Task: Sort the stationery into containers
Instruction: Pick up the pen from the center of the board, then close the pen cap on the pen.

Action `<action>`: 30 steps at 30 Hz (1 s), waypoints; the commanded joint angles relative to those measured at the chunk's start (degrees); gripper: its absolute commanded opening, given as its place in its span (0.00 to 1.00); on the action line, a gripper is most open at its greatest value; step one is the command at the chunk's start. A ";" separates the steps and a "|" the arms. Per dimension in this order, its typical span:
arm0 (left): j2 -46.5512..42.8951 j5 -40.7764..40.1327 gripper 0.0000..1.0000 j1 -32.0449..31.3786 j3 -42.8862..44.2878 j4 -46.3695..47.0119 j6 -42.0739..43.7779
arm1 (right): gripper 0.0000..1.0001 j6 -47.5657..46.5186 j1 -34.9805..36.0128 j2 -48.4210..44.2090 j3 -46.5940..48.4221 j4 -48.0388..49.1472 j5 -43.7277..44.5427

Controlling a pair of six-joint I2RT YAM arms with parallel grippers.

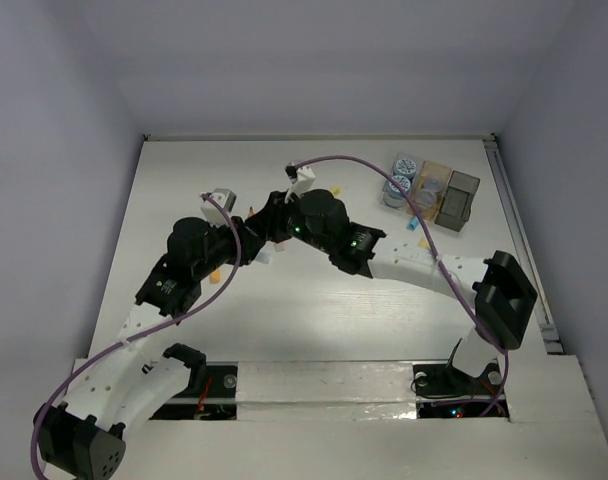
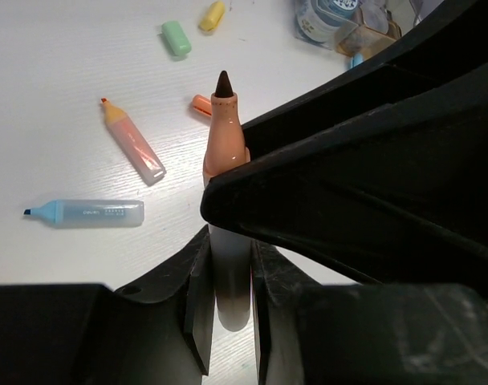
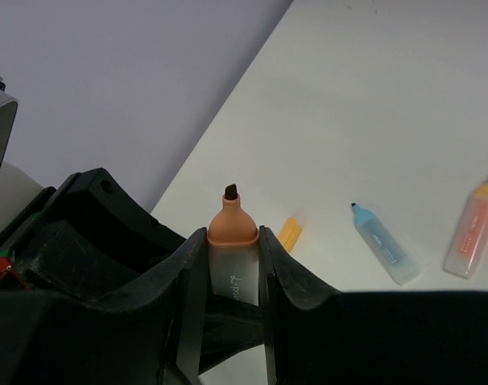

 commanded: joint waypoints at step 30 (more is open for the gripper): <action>-7.37 21.55 0.00 2.24 -0.02 9.46 2.66 | 0.65 -39.19 -18.87 16.28 17.03 -34.80 -8.33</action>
